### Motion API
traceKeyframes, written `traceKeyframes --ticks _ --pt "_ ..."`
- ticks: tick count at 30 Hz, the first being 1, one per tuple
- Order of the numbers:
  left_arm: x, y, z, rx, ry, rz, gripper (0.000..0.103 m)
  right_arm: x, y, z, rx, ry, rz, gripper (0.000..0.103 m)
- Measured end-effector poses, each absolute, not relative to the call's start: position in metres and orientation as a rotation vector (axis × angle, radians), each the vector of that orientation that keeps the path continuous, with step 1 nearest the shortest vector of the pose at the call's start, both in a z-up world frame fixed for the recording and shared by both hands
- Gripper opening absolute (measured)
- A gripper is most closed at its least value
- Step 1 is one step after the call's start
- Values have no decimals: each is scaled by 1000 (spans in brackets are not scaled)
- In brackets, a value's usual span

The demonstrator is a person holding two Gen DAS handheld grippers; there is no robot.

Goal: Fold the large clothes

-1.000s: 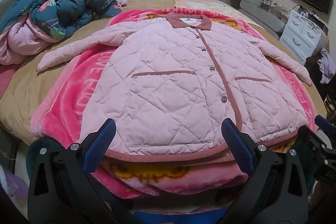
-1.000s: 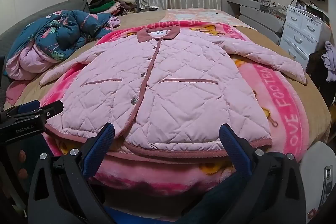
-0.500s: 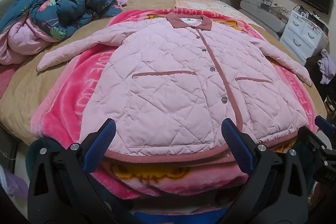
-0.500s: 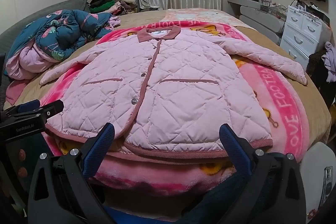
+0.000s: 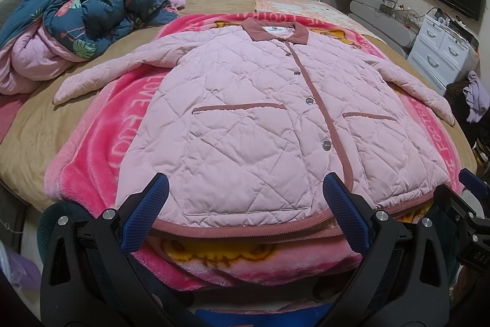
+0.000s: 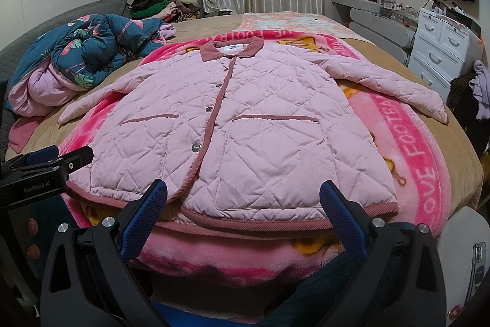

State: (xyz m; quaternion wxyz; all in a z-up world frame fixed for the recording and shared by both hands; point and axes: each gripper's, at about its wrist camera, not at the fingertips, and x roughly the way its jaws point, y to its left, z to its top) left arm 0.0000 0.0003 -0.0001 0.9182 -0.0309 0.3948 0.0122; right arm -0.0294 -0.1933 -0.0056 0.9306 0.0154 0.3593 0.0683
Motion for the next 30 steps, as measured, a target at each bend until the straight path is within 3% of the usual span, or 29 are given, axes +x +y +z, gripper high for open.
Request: traceKeyframes --ticks 30 --pt "5 -6 -9 -65 823 28 94 -20 -192 -13 27 748 144 99"
